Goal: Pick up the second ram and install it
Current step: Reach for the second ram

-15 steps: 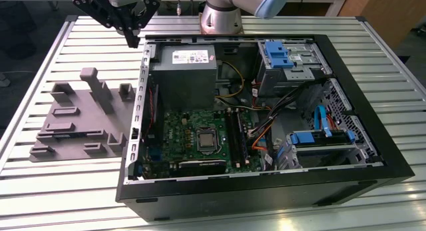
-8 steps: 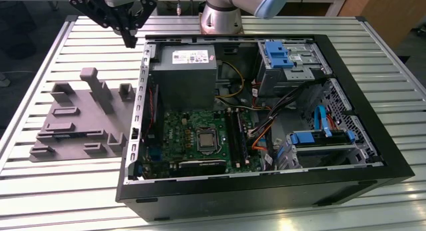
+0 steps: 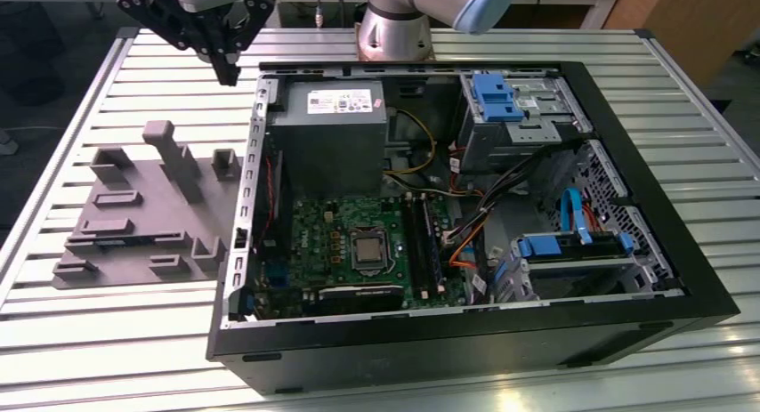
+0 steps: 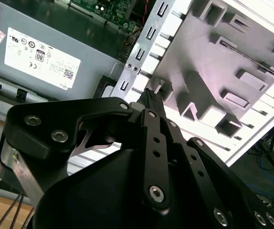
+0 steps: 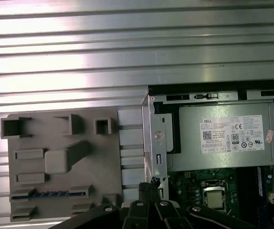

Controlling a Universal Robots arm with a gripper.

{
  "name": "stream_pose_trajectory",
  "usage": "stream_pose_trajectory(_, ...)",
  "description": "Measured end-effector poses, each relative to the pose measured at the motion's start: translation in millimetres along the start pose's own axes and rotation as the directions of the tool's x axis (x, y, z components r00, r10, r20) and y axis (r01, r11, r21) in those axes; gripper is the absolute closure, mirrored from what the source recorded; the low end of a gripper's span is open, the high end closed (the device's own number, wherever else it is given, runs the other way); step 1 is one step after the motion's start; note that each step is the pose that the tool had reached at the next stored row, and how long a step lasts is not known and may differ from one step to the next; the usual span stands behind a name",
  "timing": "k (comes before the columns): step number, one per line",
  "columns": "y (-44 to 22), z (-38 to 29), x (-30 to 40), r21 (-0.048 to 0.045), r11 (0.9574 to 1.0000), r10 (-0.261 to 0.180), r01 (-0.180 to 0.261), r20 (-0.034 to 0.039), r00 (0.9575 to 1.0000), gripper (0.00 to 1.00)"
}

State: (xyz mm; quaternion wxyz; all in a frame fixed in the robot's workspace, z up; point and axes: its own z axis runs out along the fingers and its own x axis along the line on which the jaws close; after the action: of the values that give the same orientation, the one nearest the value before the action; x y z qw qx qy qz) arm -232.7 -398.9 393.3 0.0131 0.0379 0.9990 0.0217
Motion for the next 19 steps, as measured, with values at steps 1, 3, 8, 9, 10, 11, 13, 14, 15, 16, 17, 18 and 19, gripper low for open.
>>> stream_pose_trajectory(1,-0.1,0.0,0.6,0.0,1.0,0.0,0.0,0.0,1.0,0.89)
stream_pose_trajectory(3,-0.1,0.0,1.4,-0.0001,1.0,0.0,0.0,0.0,1.0,0.89)
stream_pose_trajectory(8,-0.2,-0.1,2.7,0.0,1.0,0.0,0.0,0.0,1.0,0.89)
stream_pose_trajectory(9,-0.2,-0.1,2.8,0.0,1.0,0.0,0.0,0.0,1.0,0.89)
stream_pose_trajectory(10,-0.2,-0.1,2.9,0.0,1.0,0.0,0.0,0.0,1.0,0.89)
stream_pose_trajectory(11,-0.2,-0.1,3.1,0.0,1.0,0.0,0.0,-0.0001,1.0,0.89)
stream_pose_trajectory(13,-0.3,-0.1,3.8,0.0,1.0,0.0,0.0,0.0,1.0,0.89)
stream_pose_trajectory(14,-0.3,-0.2,4.4,0.0,1.0,0.0,0.0,-0.0001,1.0,0.89)
stream_pose_trajectory(15,-0.4,-0.2,5.1,0.0,1.0,0.0,0.0,-0.0001,1.0,0.89)
stream_pose_trajectory(16,-0.5,-0.2,5.9,0.0,1.0,0.0,0.0,0.0,1.0,0.89)
stream_pose_trajectory(17,-0.5,-0.2,6.8,0.0,1.0,0.0,0.0,0.0,1.0,0.89)
stream_pose_trajectory(18,-0.6,-0.2,7.5,0.0,1.0,0.0,0.0,0.0,1.0,0.89)
stream_pose_trajectory(19,-0.6,-0.2,8.1,0.0,1.0,0.0,0.0,-0.0001,1.0,0.89)
